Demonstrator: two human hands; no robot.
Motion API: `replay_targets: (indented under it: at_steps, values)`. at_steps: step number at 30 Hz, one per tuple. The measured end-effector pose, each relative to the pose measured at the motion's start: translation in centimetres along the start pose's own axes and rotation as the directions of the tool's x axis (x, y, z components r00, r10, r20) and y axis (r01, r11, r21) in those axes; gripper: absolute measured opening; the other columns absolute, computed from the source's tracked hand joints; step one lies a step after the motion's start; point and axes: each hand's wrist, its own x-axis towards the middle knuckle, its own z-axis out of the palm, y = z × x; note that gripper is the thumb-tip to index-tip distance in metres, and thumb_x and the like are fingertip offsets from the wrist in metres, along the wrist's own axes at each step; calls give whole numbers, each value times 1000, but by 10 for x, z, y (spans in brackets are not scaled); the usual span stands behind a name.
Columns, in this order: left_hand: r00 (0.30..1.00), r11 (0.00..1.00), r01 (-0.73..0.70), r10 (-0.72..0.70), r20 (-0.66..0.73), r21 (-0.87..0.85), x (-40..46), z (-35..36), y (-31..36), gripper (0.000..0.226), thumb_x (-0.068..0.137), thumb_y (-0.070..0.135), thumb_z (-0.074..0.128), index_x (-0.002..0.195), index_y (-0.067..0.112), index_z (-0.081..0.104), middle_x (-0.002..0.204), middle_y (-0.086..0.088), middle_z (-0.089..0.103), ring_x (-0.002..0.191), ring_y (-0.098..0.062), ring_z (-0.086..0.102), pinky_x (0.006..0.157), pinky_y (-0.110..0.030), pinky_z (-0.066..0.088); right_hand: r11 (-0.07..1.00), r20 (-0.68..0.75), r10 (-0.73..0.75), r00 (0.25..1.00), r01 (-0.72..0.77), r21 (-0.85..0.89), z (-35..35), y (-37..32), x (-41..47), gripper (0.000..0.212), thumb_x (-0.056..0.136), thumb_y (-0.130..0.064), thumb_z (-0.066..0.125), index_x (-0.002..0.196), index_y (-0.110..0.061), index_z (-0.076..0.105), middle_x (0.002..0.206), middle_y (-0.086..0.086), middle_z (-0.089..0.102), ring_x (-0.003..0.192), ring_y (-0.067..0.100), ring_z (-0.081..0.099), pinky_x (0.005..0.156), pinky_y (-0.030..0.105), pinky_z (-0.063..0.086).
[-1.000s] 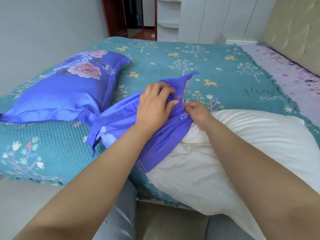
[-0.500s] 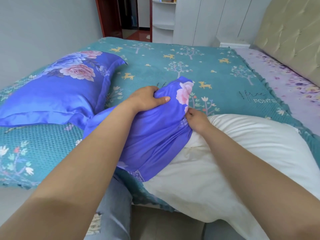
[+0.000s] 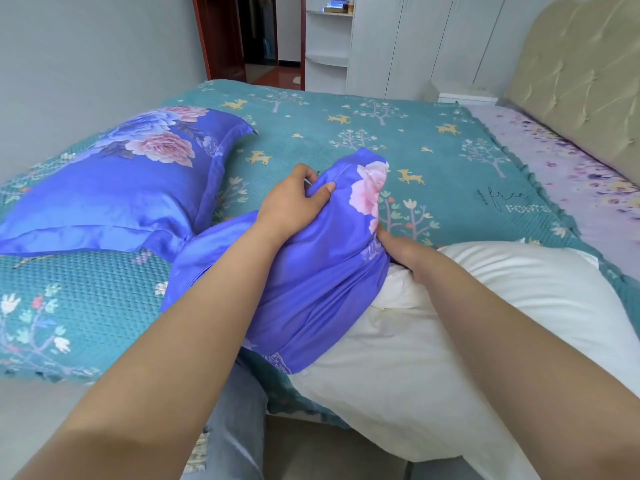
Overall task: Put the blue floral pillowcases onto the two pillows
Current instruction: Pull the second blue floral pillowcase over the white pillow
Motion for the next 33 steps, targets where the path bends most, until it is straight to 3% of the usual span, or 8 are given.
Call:
replay_targets:
  at_steps: [2,4,9,13,18,22,28,33]
  values:
    - [998,998,52,-50,45,-30,-2,-1,-2,46,81,56,61,106,19,48,99,0,60,96,-25,57,76,-29,39,998,-7,24,1000,-25,-65,1,7,2,99,69,-89,25,136,-21,50,145,5,44,131,24,42,112,39,30]
    - [989,996,91,-90,115,-8,-3,-3,-3,62,75,59,66,116,16,49,111,-1,59,102,-23,56,79,-28,39,993,50,11,999,-17,115,0,5,2,92,67,-88,38,127,-20,59,134,4,56,121,22,53,106,37,39]
    - [984,996,-35,21,177,79,-14,6,-2,79,67,54,76,129,24,38,123,-6,55,113,-28,54,93,-37,44,787,44,-38,998,3,617,0,-3,0,15,94,-29,53,87,-19,62,61,0,69,57,13,63,65,28,51]
    - [979,984,-83,52,196,155,-20,4,5,75,69,55,74,125,20,38,118,-10,57,110,-31,55,88,-37,45,714,39,41,998,-57,698,5,2,3,25,98,-13,38,83,-14,58,48,1,62,40,12,59,60,30,50]
    - [999,906,-36,19,45,422,-18,-7,24,61,90,65,31,114,11,48,117,-17,60,108,-35,55,84,-39,40,707,63,2,998,-46,706,8,12,1,33,100,-37,42,85,-16,63,59,1,70,49,12,66,48,26,55]
    - [996,855,-82,90,8,512,-15,-3,28,45,99,48,28,114,10,47,114,-18,61,106,-36,56,74,-37,36,697,59,-5,998,-39,716,15,12,1,33,98,-41,43,88,-17,63,60,0,70,51,10,66,49,25,56]
    - [997,946,-45,61,-41,322,-8,0,25,33,96,41,42,86,11,53,104,-19,63,99,-37,56,74,-35,40,847,-193,90,977,27,530,22,-2,14,48,92,-40,54,120,-1,59,119,12,64,104,28,62,95,41,49]
    - [915,957,7,-123,-385,-290,20,-36,26,31,95,32,49,70,14,52,70,-3,58,70,-21,51,62,-27,36,978,-530,-195,825,202,-46,-11,-43,-10,38,99,-32,38,116,-3,57,121,19,59,114,35,55,90,35,41]
